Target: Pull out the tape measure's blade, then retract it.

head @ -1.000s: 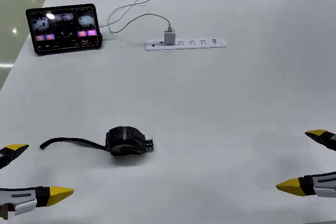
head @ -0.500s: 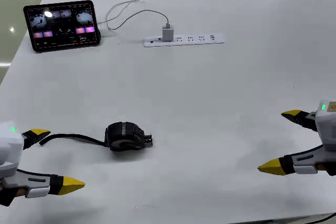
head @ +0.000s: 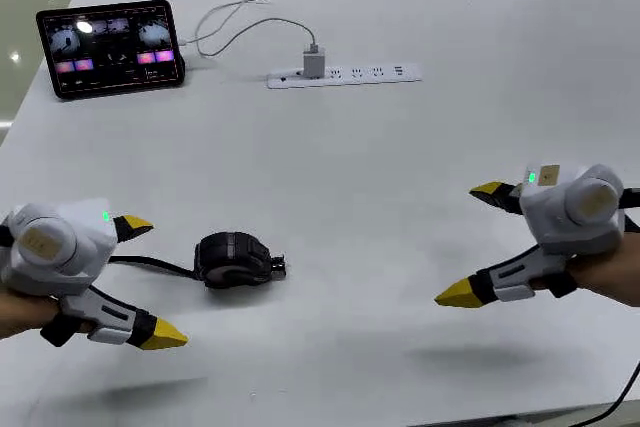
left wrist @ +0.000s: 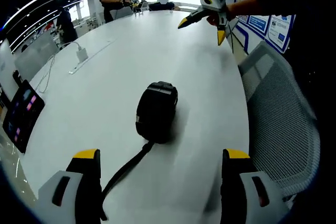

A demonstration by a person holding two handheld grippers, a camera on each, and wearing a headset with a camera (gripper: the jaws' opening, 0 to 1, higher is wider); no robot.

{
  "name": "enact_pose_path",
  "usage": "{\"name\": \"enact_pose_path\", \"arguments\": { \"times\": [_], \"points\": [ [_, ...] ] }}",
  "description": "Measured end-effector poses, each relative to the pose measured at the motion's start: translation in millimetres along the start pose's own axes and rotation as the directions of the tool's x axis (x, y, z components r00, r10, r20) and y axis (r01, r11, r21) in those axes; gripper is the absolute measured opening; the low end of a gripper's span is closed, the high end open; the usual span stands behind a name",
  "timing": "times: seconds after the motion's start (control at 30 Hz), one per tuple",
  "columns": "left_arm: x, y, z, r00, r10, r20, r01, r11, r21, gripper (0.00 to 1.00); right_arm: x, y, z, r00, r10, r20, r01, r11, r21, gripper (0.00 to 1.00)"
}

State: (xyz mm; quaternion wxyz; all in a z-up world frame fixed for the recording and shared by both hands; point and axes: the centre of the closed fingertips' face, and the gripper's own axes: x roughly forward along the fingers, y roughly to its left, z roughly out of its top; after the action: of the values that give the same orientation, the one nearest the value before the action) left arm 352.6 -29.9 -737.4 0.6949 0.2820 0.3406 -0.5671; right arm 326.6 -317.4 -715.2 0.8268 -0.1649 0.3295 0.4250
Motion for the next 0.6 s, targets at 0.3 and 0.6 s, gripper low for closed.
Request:
{"name": "enact_pose_path", "arguments": {
  "times": [0.3, 0.6],
  "points": [
    [11.5, 9.1, 15.4, 0.9993, -0.023, -0.028, 0.025, 0.997, 0.07, 0.87, 31.5, 11.9, 40.2, 0.9947, 0.072, 0.074, -0.07, 0.997, -0.025, 1.0],
    [28.6, 14.5, 40.4, 0.9989, -0.011, -0.046, 0.017, 0.991, 0.13, 0.76, 75.0, 38.3, 55.0, 0.9841, 0.177, 0.016, -0.171, 0.967, -0.189, 1.0]
  ]
}}
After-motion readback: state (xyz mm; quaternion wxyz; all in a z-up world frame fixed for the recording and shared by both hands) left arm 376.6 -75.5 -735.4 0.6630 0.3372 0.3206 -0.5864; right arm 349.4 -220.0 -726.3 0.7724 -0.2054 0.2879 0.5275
